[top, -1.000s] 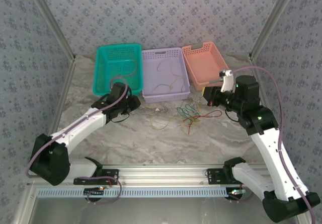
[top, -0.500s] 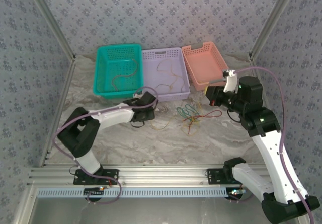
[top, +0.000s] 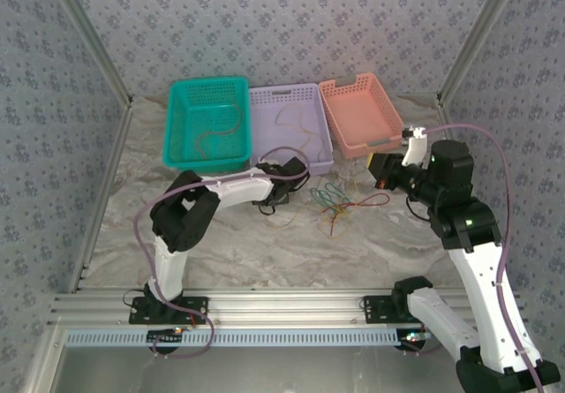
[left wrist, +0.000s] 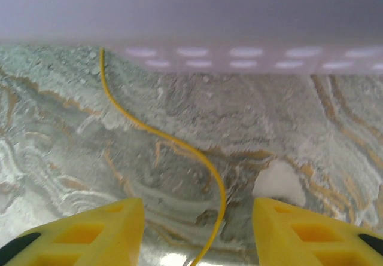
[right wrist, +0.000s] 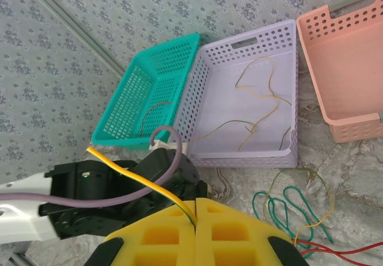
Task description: Untangle the cables
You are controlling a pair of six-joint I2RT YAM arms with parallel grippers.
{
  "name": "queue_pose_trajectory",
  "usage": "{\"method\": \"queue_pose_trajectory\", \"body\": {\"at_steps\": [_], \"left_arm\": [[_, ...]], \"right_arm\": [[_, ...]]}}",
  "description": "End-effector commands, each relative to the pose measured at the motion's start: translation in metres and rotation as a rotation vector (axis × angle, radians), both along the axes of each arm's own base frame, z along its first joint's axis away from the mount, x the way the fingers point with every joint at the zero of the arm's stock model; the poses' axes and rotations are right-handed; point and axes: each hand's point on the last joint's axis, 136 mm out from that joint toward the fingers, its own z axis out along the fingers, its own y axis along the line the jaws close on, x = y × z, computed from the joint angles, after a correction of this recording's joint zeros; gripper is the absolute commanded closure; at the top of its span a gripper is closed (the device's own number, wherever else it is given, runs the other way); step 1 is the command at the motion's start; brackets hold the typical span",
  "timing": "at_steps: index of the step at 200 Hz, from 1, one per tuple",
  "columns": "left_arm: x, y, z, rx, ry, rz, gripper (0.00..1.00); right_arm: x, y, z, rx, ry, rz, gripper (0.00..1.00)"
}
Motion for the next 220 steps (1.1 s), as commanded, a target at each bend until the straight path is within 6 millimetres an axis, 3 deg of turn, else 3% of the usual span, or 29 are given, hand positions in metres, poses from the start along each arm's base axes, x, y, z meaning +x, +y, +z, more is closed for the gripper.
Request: {"method": "queue_pose_trajectory", "body": {"at_steps": [1,37,57,65,93,111,144,179,220], "left_arm": [[0.001,0.003,-0.008,0.05,0.015,0.007,0.57],[0.0,0.005,-0.029,0.04,0.039,0.012,0.79],[-0.004,0.006,-0.027,0.022,0.03,0.016,0.98],[-0.006,0.005,-0.021,0.009,0.015,0.013,1.0],[-0.025,-0.001,0.024,-0.037,-0.074,-0.009,1.0],[-0.043,0.008,0.056,-0.033,-0.137,0.017,1.0],[-0.072,0.034,0.092,-0.042,-0.191,0.045,1.0],[-0.082,0.067,0.142,-0.056,-0.271,0.076,1.0],[-0.092,0.085,0.2,-0.172,-0.354,0.065,1.0]], "right_arm": [[-0.006,0.0,0.008,0.028,-0.006,0.009,1.0],[-0.006,0.001,0.008,0.035,-0.006,0.013,1.0],[-0.006,0.0,0.009,0.037,-0.009,0.011,1.0],[-0.006,0.0,0.009,0.038,-0.01,0.008,1.0],[-0.005,-0.002,0.011,0.038,-0.019,-0.004,1.0],[-0.004,-0.003,0.013,0.041,-0.022,-0.007,1.0],[-0.005,-0.001,0.016,0.059,-0.019,-0.003,1.0],[-0.006,-0.001,0.022,0.072,-0.024,-0.003,1.0],[-0.005,-0.001,0.027,0.081,-0.027,-0.011,1.0]]}}
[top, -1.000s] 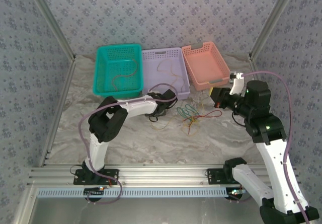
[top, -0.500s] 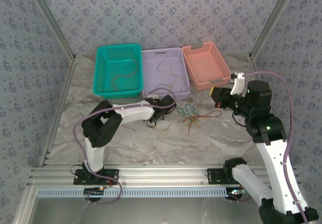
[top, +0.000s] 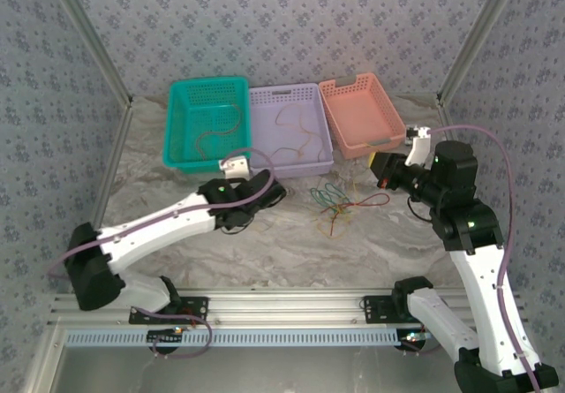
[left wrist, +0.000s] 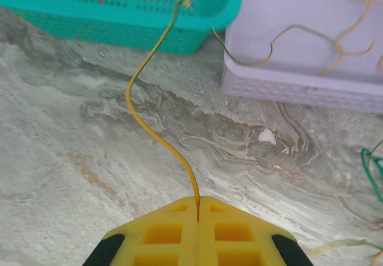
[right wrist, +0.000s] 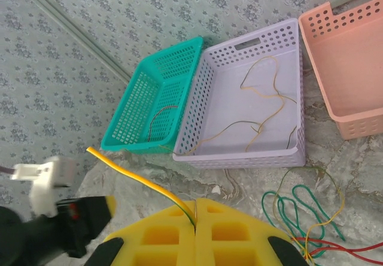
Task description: Untangle the cables
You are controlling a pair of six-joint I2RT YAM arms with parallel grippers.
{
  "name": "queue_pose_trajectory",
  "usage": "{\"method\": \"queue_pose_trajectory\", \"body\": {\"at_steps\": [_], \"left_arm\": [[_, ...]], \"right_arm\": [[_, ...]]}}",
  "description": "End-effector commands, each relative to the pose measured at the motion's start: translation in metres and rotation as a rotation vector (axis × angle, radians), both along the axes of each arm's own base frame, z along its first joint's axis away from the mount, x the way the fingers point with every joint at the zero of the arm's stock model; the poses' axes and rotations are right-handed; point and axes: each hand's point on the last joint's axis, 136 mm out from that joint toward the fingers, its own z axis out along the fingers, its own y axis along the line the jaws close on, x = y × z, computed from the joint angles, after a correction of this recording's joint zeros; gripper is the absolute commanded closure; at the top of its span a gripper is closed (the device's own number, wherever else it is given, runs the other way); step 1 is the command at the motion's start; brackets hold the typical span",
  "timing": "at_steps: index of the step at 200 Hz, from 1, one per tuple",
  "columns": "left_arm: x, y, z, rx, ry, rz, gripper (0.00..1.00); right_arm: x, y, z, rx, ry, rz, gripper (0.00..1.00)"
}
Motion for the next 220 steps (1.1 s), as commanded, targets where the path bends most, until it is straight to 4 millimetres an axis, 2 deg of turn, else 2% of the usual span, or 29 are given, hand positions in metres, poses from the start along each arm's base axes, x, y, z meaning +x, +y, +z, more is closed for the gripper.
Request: {"method": "queue_pose_trajectory", "body": {"at_steps": [1,24,26,30,74,91,99,120,148,163,175,192,206,220], "left_arm": [[-0.008,0.025,0.029,0.01,-0.046,0.014,1.0],[-0.016,0.033,0.047,-0.04,-0.062,0.002,1.0],[-0.016,0.034,0.048,-0.046,-0.064,0.0,1.0],[-0.018,0.034,0.051,-0.06,-0.064,-0.007,1.0],[-0.025,0.028,0.078,-0.189,-0.111,-0.096,1.0],[-0.028,0.031,0.083,-0.196,-0.106,-0.092,1.0],[-0.029,0.033,0.082,-0.198,-0.098,-0.08,1.0],[-0.031,0.052,0.07,-0.184,-0.067,0.001,1.0],[-0.034,0.082,0.033,-0.219,-0.004,0.127,1.0],[-0.037,0.08,0.014,-0.277,0.047,0.13,1.0],[-0.034,0.065,0.01,-0.31,0.071,0.085,1.0],[-0.024,0.022,0.01,-0.349,0.136,-0.034,1.0],[-0.012,-0.02,0.018,-0.349,0.164,-0.13,1.0],[0.004,-0.063,0.039,-0.385,0.155,-0.215,1.0]], "right_arm": [[-0.003,0.0,0.022,0.03,-0.042,-0.001,1.0],[0.002,0.0,0.02,0.024,-0.032,-0.005,1.0],[0.0,0.0,0.031,0.028,-0.056,-0.006,1.0],[0.0,-0.001,0.035,0.028,-0.066,-0.008,1.0],[0.004,-0.001,0.039,0.03,-0.067,-0.014,1.0],[0.005,-0.001,0.039,0.032,-0.063,-0.016,1.0],[0.006,-0.001,0.046,0.037,-0.094,-0.017,1.0],[0.01,-0.002,0.051,0.031,-0.117,-0.027,1.0],[0.022,-0.006,0.064,0.037,-0.154,-0.065,1.0],[0.033,-0.012,0.073,0.035,-0.171,-0.105,1.0],[0.045,-0.015,0.081,0.043,-0.184,-0.13,1.0],[0.072,-0.018,0.09,0.056,-0.196,-0.152,1.0],[0.102,-0.022,0.096,0.068,-0.196,-0.169,1.0],[0.129,-0.03,0.107,0.065,-0.216,-0.197,1.0]]}}
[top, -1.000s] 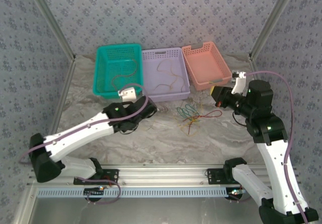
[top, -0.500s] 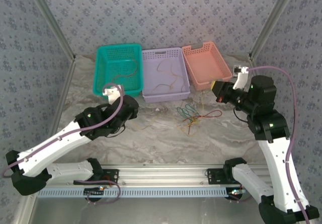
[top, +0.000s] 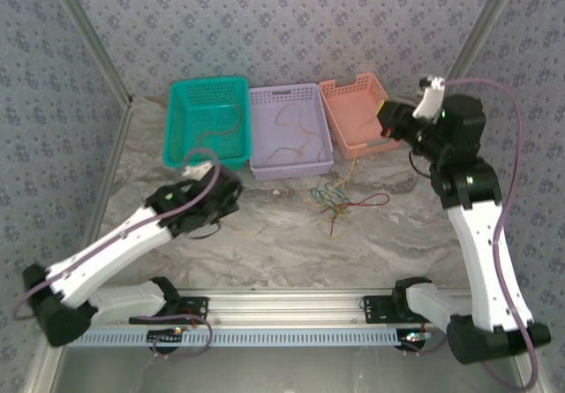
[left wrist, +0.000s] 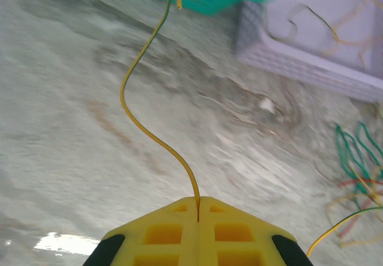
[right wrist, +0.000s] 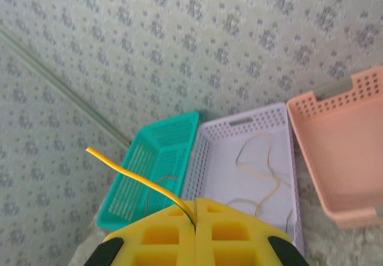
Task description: Untangle the cables
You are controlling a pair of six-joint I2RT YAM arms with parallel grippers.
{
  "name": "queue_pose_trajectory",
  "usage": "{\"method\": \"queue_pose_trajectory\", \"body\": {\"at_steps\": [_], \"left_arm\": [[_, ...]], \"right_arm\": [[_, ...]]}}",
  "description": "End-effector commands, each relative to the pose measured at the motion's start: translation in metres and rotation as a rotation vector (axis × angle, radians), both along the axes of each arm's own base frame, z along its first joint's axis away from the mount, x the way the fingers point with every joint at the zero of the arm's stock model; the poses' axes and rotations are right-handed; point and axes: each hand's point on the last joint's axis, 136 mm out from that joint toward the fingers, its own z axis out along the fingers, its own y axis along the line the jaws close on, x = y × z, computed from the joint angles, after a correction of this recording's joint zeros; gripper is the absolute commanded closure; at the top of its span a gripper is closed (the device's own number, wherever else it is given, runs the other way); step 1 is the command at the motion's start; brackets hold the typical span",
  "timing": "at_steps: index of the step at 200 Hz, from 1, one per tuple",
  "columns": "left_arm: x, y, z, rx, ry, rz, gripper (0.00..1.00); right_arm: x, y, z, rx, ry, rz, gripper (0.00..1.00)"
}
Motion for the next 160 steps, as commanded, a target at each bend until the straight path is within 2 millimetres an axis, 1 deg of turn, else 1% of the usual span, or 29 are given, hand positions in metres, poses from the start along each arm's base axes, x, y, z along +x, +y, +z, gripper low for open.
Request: {"method": "queue_pose_trajectory", "body": {"at_steps": [1,15,23,27,39,47,50,52,54,62,67,69,80,82,83,86,99,104,109,116,121,129,133,145,160], "left_arm": [[0.026,-0.09,0.036,-0.158,-0.036,-0.195,1.0],[0.046,-0.131,0.06,-0.213,-0.061,-0.261,1.0],[0.059,-0.149,0.071,-0.223,-0.08,-0.283,1.0],[0.066,-0.159,0.083,-0.239,-0.103,-0.295,1.0],[0.09,-0.185,0.098,-0.252,-0.136,-0.322,1.0],[0.109,-0.201,0.1,-0.264,-0.145,-0.33,1.0],[0.115,-0.206,0.095,-0.263,-0.138,-0.335,1.0],[0.12,-0.212,0.101,-0.279,-0.151,-0.339,1.0],[0.125,-0.216,0.103,-0.289,-0.157,-0.342,1.0],[0.144,-0.231,0.1,-0.313,-0.159,-0.347,1.0],[0.156,-0.24,0.093,-0.325,-0.149,-0.351,1.0],[0.163,-0.246,0.097,-0.345,-0.169,-0.354,1.0],[0.19,-0.269,0.094,-0.396,-0.194,-0.371,1.0],[0.194,-0.272,0.093,-0.401,-0.198,-0.372,1.0],[0.197,-0.273,0.088,-0.398,-0.194,-0.371,1.0],[0.204,-0.278,0.089,-0.405,-0.206,-0.373,1.0],[0.23,-0.294,0.081,-0.43,-0.234,-0.383,1.0],[0.237,-0.295,0.073,-0.428,-0.224,-0.379,1.0],[0.244,-0.295,0.071,-0.439,-0.23,-0.375,1.0],[0.249,-0.295,0.07,-0.455,-0.246,-0.369,1.0],[0.252,-0.291,0.073,-0.459,-0.261,-0.361,1.0],[0.254,-0.284,0.07,-0.439,-0.252,-0.353,1.0],[0.255,-0.278,0.072,-0.418,-0.253,-0.34,1.0],[0.251,-0.261,0.086,-0.329,-0.289,-0.32,1.0],[0.245,-0.247,0.1,-0.251,-0.325,-0.307,1.0]], "right_arm": [[0.044,-0.014,0.029,0.025,-0.077,-0.06,1.0],[0.067,-0.026,0.045,0.032,-0.116,-0.096,1.0],[0.08,-0.034,0.051,0.032,-0.135,-0.119,1.0],[0.086,-0.038,0.056,0.031,-0.147,-0.132,1.0],[0.105,-0.05,0.064,0.032,-0.175,-0.166,1.0],[0.119,-0.057,0.066,0.036,-0.189,-0.183,1.0],[0.124,-0.06,0.066,0.038,-0.193,-0.189,1.0],[0.128,-0.061,0.065,0.039,-0.195,-0.191,1.0],[0.131,-0.062,0.065,0.041,-0.198,-0.192,1.0],[0.143,-0.067,0.065,0.04,-0.213,-0.2,1.0],[0.151,-0.07,0.062,0.041,-0.219,-0.208,1.0],[0.154,-0.071,0.062,0.041,-0.225,-0.209,1.0],[0.171,-0.077,0.055,0.043,-0.248,-0.22,1.0],[0.173,-0.077,0.054,0.045,-0.253,-0.221,1.0],[0.174,-0.078,0.053,0.045,-0.252,-0.222,1.0],[0.179,-0.08,0.051,0.047,-0.257,-0.224,1.0],[0.198,-0.082,0.038,0.056,-0.257,-0.209,1.0],[0.204,-0.081,0.035,0.058,-0.258,-0.196,1.0],[0.21,-0.08,0.03,0.06,-0.256,-0.186,1.0],[0.216,-0.076,0.026,0.065,-0.257,-0.164,1.0],[0.219,-0.072,0.026,0.069,-0.26,-0.143,1.0],[0.223,-0.063,0.023,0.061,-0.259,-0.11,1.0],[0.224,-0.056,0.023,0.056,-0.261,-0.094,1.0],[0.223,-0.037,0.023,0.04,-0.275,-0.052,1.0],[0.223,-0.011,0.025,0.034,-0.286,-0.003,1.0]]}}
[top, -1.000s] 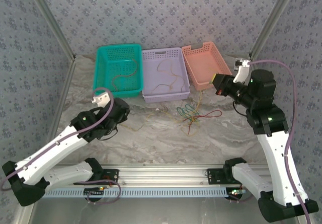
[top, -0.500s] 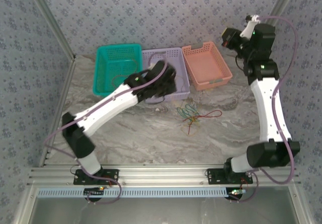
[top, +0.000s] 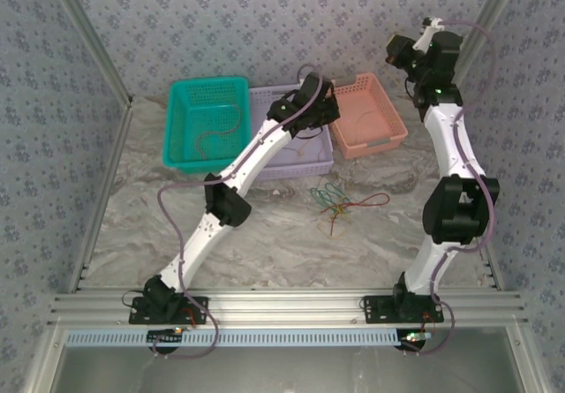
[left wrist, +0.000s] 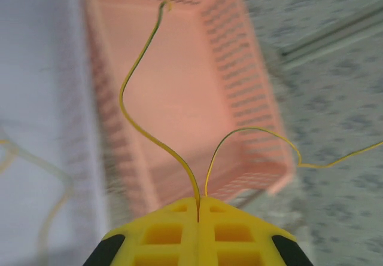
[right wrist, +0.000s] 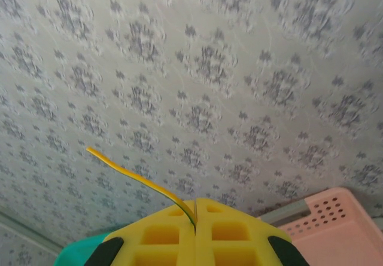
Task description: Untangle the cables
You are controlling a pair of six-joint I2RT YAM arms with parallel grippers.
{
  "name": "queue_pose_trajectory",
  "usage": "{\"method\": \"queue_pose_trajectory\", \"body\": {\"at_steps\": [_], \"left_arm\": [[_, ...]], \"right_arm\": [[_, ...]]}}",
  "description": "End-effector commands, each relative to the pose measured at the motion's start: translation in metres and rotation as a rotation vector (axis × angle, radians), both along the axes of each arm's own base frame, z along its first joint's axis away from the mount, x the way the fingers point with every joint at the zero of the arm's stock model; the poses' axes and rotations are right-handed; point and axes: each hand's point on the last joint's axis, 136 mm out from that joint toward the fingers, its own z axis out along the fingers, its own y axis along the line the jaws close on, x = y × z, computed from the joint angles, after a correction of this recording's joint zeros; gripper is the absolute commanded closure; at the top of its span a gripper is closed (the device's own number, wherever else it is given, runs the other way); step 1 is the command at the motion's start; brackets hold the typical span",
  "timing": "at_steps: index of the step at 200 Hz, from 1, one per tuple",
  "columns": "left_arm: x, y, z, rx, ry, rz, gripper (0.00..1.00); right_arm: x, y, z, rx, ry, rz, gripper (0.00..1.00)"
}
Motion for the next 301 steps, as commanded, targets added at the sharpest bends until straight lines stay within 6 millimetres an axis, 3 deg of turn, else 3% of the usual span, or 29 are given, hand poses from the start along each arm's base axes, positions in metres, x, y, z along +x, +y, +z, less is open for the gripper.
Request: {"method": "queue_pose_trajectory", "body": {"at_steps": [1,31,50,73,92,110,136,184,209,219,227,244,253,283,301], "left_arm": [[-0.022,0.028,0.091,0.04,-0.161,0.015,1.0],[-0.024,0.088,0.094,0.245,-0.159,0.174,1.0],[-0.019,0.134,0.068,0.35,-0.047,0.289,1.0],[-0.016,0.167,0.032,0.386,0.041,0.338,1.0],[-0.016,0.189,0.016,0.329,0.042,0.387,1.0],[-0.017,0.189,-0.004,0.295,0.09,0.347,1.0],[-0.018,0.167,-0.028,0.264,0.123,0.248,1.0],[-0.032,0.146,-0.055,0.295,0.162,0.201,1.0],[-0.036,0.143,-0.06,0.302,0.169,0.195,1.0],[-0.043,0.146,-0.07,0.322,0.192,0.187,1.0],[-0.044,0.149,-0.069,0.329,0.194,0.194,0.94],[-0.05,0.157,-0.058,0.346,0.168,0.211,0.54],[-0.053,0.161,-0.048,0.35,0.144,0.226,0.43],[-0.068,0.174,-0.005,0.325,0.065,0.259,0.36],[-0.078,0.181,0.019,0.305,0.033,0.268,0.35]], "right_arm": [[-0.014,0.05,0.06,-0.031,-0.176,0.129,1.0],[-0.004,0.099,0.05,-0.02,-0.153,0.207,1.0],[0.005,0.128,0.035,-0.016,-0.124,0.241,1.0],[0.015,0.161,0.013,-0.013,-0.084,0.276,1.0],[0.022,0.187,-0.007,-0.022,-0.054,0.302,1.0],[0.03,0.205,-0.029,-0.033,-0.015,0.318,1.0],[0.041,0.224,-0.059,-0.038,0.035,0.335,1.0],[0.062,0.238,-0.131,-0.059,0.169,0.34,1.0],[0.068,0.247,-0.17,-0.083,0.252,0.357,1.0],[0.069,0.25,-0.178,-0.094,0.279,0.363,0.99],[0.069,0.251,-0.179,-0.104,0.288,0.367,0.92],[0.065,0.251,-0.175,-0.13,0.297,0.364,0.7],[0.061,0.248,-0.165,-0.15,0.287,0.352,0.62],[0.045,0.231,-0.124,-0.202,0.208,0.265,0.44],[0.033,0.22,-0.1,-0.2,0.178,0.231,0.43]]}}
